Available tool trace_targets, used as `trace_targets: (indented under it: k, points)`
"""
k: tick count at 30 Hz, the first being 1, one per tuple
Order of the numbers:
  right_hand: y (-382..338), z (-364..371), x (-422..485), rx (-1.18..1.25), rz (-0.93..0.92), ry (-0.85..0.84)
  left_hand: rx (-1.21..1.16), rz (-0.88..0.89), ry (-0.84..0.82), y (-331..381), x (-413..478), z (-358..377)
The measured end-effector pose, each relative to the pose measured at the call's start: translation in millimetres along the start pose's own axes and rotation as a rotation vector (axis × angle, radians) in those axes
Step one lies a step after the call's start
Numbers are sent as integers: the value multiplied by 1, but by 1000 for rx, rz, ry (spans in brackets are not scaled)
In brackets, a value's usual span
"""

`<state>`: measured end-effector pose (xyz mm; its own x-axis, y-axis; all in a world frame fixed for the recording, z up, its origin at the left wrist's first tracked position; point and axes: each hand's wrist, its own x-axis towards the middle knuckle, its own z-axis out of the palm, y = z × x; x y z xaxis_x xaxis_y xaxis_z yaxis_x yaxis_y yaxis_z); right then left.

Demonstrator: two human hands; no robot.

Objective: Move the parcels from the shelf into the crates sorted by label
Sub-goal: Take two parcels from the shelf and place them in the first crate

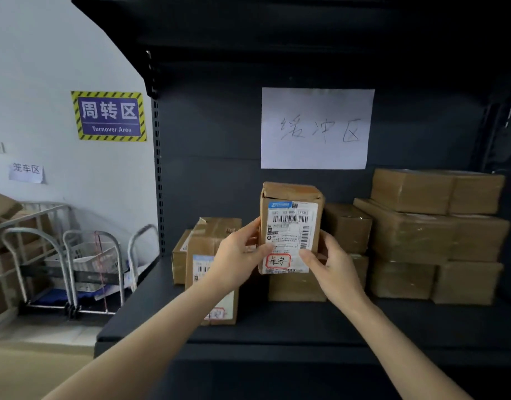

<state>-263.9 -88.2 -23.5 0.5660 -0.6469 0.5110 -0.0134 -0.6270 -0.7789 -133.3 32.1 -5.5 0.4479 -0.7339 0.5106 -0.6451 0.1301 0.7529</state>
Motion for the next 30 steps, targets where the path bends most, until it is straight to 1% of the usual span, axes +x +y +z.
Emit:
trace_targets:
  k: [6, 8, 12, 17, 21, 25, 27, 30]
  points:
    - [41, 7, -34, -30, 108, -51, 23, -91, -38, -34, -31, 31]
    - [56, 15, -43, -47, 148, -86, 75, -159, -45, -51, -41, 38]
    - [74, 29, -50, -66, 210, -148, 101, -285, -55, -76, -54, 47]
    - [79, 37, -46, -73, 224, -161, 148, -343, -50, -82, -58, 47]
    - [83, 39, -46, -91, 238, -174, 216, -412, -21, -86, -70, 33]
    - [85, 41, -46, -111, 245, -186, 410, -350, 41, -98, -84, 5]
    - [84, 43, -44, -123, 237, -186, 609, -313, 35, -105, -88, -10]
    - [82, 46, -42, -122, 237, -187, 916, -308, 22, -115, -88, -28]
